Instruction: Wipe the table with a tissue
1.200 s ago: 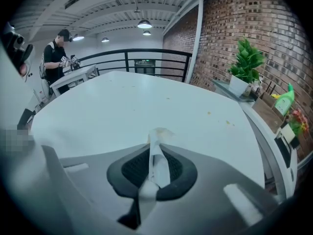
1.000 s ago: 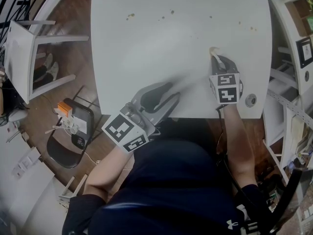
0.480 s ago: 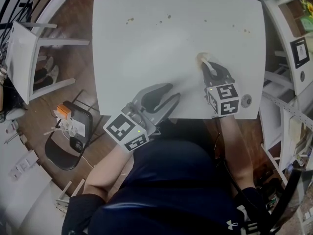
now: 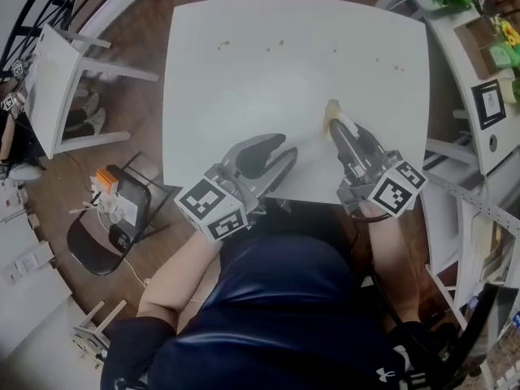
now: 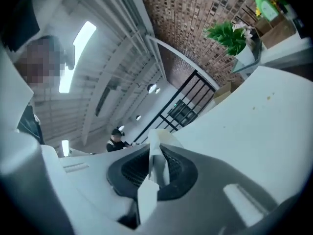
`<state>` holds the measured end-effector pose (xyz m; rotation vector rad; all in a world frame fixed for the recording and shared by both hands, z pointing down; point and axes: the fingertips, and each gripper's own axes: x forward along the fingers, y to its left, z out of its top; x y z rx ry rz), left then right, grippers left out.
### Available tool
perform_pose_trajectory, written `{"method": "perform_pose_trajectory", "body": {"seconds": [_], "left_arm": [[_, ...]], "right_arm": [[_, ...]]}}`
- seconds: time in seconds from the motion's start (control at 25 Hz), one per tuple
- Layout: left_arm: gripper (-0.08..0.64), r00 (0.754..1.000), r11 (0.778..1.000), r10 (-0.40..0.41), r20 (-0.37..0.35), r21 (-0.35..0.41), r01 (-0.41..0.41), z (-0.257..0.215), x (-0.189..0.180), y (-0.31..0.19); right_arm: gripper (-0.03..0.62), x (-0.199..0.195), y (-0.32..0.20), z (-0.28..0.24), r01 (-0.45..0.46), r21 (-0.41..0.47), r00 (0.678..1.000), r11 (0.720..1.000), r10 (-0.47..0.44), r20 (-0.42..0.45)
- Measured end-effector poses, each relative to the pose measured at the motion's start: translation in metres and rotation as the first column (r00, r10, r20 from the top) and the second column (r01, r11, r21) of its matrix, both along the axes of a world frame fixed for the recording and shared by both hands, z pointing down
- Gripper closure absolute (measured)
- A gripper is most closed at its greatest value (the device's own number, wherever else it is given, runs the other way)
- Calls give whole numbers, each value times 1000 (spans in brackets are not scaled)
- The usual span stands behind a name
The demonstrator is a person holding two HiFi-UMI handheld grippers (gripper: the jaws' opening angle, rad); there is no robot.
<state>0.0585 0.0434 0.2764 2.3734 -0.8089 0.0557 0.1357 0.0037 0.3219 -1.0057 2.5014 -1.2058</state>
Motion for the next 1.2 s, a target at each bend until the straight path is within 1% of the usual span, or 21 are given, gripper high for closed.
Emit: {"method": "perform_pose_trajectory", "body": {"seconds": [0.12, 0.24, 0.32, 0.4, 0.48, 0.52, 0.56, 0.6, 0.64, 0.68, 0.76, 0.8, 0.84, 0.96, 1.04, 1.12, 1.2], "left_arm": [[414, 1000, 1000, -7, -23, 25, 7, -19, 7, 6], [365, 998, 999, 12, -59, 44, -10, -44, 8, 15], [326, 995, 998, 38, -96, 59, -33, -59, 3, 21], [287, 987, 994, 85, -137, 79, -75, -73, -3, 32], [259, 969, 983, 166, -183, 110, -147, -86, -14, 54], [258, 953, 973, 215, -213, 131, -190, -92, -23, 70], [259, 932, 961, 264, -248, 154, -231, -99, -34, 86], [279, 909, 948, 306, -282, 178, -264, -105, -45, 102], [331, 889, 938, 336, -311, 199, -284, -110, -54, 114], [378, 877, 933, 348, -331, 215, -289, -114, -62, 120], [451, 875, 937, 333, -352, 225, -266, -117, -80, 126], [487, 876, 943, 316, -363, 221, -249, -117, -92, 130], [514, 875, 949, 300, -380, 216, -232, -117, -107, 138], [532, 863, 959, 268, -428, 208, -194, -120, -148, 160], [535, 864, 964, 245, -440, 202, -170, -121, -168, 166], [537, 877, 971, 210, -432, 197, -135, -120, -183, 168], [537, 896, 976, 168, -410, 200, -92, -120, -194, 169]], "right_arm": [[580, -9, 17, -32, 67, 45, 987, 997, -73, 145], [580, -25, 34, -68, 150, 115, 947, 982, -176, 270], [580, -39, 48, -91, 199, 165, 915, 966, -243, 322], [580, -55, 64, -109, 244, 208, 889, 947, -304, 342], [580, -78, 87, -125, 291, 245, 864, 925, -364, 348], [580, -93, 102, -132, 314, 261, 849, 913, -393, 353], [580, -109, 117, -139, 336, 275, 834, 901, -420, 358], [580, -123, 130, -145, 354, 283, 821, 891, -441, 363], [580, -133, 139, -148, 365, 283, 813, 887, -452, 367], [580, -140, 143, -149, 368, 275, 813, 888, -451, 369], [568, -150, 148, -149, 351, 254, 825, 901, -426, 371], [532, -158, 155, -150, 338, 245, 834, 909, -410, 369], [513, -168, 165, -150, 326, 239, 844, 915, -395, 363], [505, -198, 195, -149, 279, 219, 882, 935, -340, 327], [505, -207, 202, -144, 220, 192, 912, 956, -271, 307], [507, -208, 205, -139, 145, 165, 942, 976, -187, 280], [527, -205, 207, -137, 74, 156, 966, 985, -110, 233]]}}
